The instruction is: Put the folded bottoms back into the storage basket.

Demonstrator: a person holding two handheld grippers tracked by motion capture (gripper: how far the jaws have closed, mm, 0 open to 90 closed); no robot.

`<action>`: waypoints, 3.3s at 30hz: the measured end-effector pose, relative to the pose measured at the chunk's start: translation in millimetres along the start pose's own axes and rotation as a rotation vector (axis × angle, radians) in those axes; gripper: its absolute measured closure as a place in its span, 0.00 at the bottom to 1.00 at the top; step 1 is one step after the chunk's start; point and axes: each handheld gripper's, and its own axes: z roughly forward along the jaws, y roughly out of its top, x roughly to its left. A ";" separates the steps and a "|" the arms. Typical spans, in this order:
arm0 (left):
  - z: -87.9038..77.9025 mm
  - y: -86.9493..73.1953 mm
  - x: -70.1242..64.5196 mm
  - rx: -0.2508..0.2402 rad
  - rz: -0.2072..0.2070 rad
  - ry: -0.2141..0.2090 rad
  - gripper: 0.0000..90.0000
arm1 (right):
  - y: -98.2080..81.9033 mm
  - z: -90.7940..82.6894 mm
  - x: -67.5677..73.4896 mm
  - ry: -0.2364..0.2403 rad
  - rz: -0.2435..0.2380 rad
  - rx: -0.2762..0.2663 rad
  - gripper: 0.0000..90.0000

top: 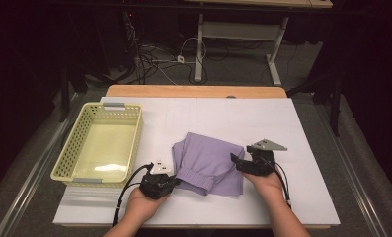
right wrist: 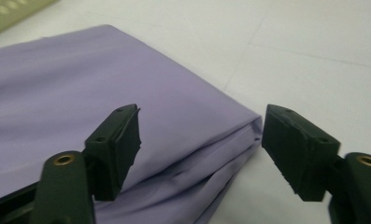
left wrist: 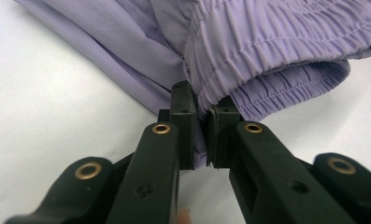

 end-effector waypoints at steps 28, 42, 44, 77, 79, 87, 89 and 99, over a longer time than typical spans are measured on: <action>-5.1 -4.9 -9.0 -0.001 -0.131 0.171 0.53 | -1.2 26.6 -6.3 0.082 -0.073 0.096 0.92; -3.3 -0.6 -10.5 0.020 -0.095 0.075 0.91 | -1.3 25.2 -5.8 0.091 -0.086 0.081 0.91; -4.0 4.1 -9.5 0.050 -0.076 0.070 0.91 | -1.3 24.5 -6.2 0.097 -0.082 0.078 0.91; -46.8 53.3 14.2 0.429 0.111 0.106 0.92 | 3.1 11.9 33.3 0.231 -0.148 -0.025 0.92; -49.2 53.0 16.7 0.439 0.114 0.106 0.92 | 3.6 13.1 37.4 0.236 -0.154 -0.026 0.92; -55.8 49.7 20.7 0.464 0.112 0.112 0.92 | 1.9 15.4 50.2 0.256 -0.167 -0.014 0.92; -56.4 50.6 20.5 0.472 0.118 0.115 0.92 | 1.3 16.3 52.3 0.256 -0.170 -0.009 0.92; -55.5 57.5 20.3 0.507 0.117 0.115 0.92 | -2.0 18.9 52.6 0.248 -0.163 0.003 0.92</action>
